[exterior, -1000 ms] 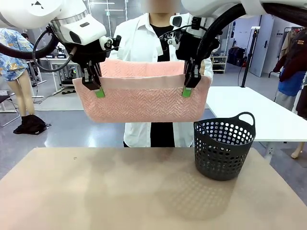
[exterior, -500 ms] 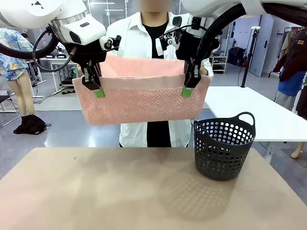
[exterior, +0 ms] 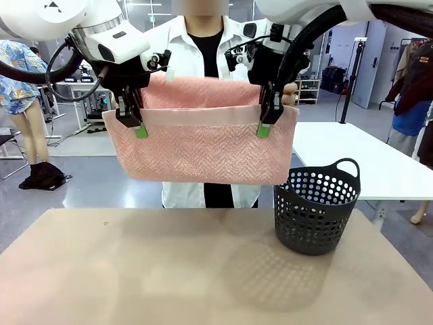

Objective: Fold the towel.
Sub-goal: Release the end of the 100 cm Hotel Towel you were holding.

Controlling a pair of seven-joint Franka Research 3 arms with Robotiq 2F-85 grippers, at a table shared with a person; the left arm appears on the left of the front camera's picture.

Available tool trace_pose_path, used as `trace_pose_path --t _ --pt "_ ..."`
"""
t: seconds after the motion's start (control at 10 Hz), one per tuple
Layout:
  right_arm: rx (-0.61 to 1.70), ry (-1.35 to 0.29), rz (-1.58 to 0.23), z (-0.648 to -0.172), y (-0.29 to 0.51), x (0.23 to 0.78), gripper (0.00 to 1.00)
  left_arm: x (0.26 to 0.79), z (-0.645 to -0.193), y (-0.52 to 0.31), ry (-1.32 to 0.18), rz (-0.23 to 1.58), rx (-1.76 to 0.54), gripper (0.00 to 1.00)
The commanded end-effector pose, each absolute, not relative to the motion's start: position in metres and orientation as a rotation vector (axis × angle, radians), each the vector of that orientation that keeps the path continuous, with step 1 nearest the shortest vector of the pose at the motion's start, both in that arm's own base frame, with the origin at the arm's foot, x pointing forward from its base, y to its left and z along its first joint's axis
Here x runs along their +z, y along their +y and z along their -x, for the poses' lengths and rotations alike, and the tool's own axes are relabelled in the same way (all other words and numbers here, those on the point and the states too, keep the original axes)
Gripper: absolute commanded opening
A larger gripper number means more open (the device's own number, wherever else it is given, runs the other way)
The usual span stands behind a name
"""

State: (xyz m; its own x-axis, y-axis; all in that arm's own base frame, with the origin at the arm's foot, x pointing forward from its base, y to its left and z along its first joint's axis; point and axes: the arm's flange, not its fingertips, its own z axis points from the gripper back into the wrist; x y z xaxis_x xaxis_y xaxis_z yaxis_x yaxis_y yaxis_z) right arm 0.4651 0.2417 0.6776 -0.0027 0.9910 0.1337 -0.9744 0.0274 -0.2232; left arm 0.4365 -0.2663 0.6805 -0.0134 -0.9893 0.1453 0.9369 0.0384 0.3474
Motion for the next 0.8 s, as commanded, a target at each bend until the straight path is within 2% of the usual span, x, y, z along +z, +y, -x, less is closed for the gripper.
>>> trace_pose_path --t 0.0,0.7 --pt "1.549 -0.283 0.074 -0.4652 0.2408 0.6782 0.00 0.6820 -0.4366 -0.2654 -0.400 -0.165 -1.539 0.00" --pt "1.549 -0.283 0.074 -0.4652 0.2408 0.6782 0.00 0.6820 -0.4366 -0.2654 -0.400 -0.165 -1.539 0.00"
